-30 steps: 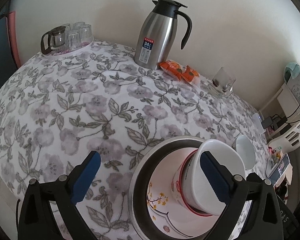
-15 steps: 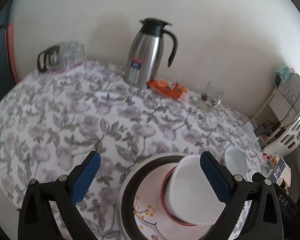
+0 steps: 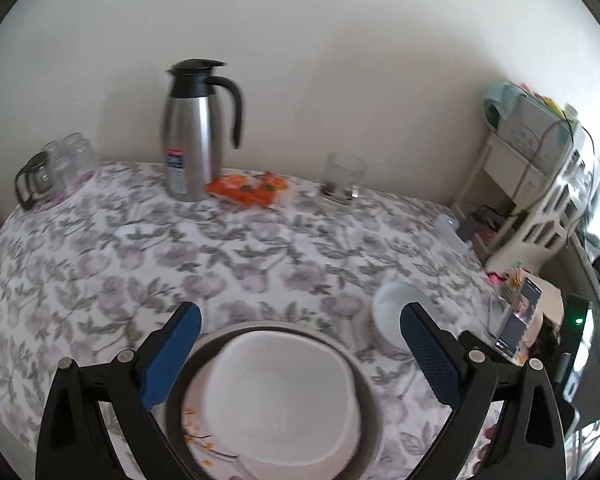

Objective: Organize plates and bowls
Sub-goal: 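Move both grippers to the rim of the round white bowl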

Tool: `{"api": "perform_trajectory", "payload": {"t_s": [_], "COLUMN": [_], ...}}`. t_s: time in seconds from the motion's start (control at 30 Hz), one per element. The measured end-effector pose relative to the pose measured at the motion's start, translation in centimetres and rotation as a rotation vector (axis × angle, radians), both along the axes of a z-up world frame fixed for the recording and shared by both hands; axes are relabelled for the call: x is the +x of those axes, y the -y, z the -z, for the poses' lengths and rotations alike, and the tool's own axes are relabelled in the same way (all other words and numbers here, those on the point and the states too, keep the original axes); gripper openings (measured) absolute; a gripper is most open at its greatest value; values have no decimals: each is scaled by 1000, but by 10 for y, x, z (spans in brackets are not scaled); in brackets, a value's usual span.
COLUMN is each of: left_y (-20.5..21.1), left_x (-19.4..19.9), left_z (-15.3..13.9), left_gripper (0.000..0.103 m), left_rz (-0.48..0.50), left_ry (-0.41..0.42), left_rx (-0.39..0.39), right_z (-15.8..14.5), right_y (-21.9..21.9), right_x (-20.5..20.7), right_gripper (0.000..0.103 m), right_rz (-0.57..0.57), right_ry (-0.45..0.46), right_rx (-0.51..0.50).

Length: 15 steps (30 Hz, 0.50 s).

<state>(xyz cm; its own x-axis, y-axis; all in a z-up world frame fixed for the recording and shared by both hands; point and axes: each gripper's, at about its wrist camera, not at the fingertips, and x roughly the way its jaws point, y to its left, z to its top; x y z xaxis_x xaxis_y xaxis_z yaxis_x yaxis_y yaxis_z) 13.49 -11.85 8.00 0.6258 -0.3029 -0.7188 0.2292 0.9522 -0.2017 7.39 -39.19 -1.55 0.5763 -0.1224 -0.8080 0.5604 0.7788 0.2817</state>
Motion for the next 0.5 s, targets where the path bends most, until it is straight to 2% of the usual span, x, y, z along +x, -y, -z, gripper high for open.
{"api": "perform_trajectory", "payload": {"t_s": [0.23, 0.5], "left_y": [50, 101], "left_x": [13, 28], "left_z": [5, 27], "left_gripper": [100, 99], "left_rz": [54, 77], "left_ry": [-44, -110], "left_rx": [43, 76], "right_z": [12, 25], "right_y": [26, 41], "right_x": [0, 5], "right_gripper": [103, 103], "right_rz": [58, 68], "right_ry": [7, 46], "right_rx": [36, 67]}}
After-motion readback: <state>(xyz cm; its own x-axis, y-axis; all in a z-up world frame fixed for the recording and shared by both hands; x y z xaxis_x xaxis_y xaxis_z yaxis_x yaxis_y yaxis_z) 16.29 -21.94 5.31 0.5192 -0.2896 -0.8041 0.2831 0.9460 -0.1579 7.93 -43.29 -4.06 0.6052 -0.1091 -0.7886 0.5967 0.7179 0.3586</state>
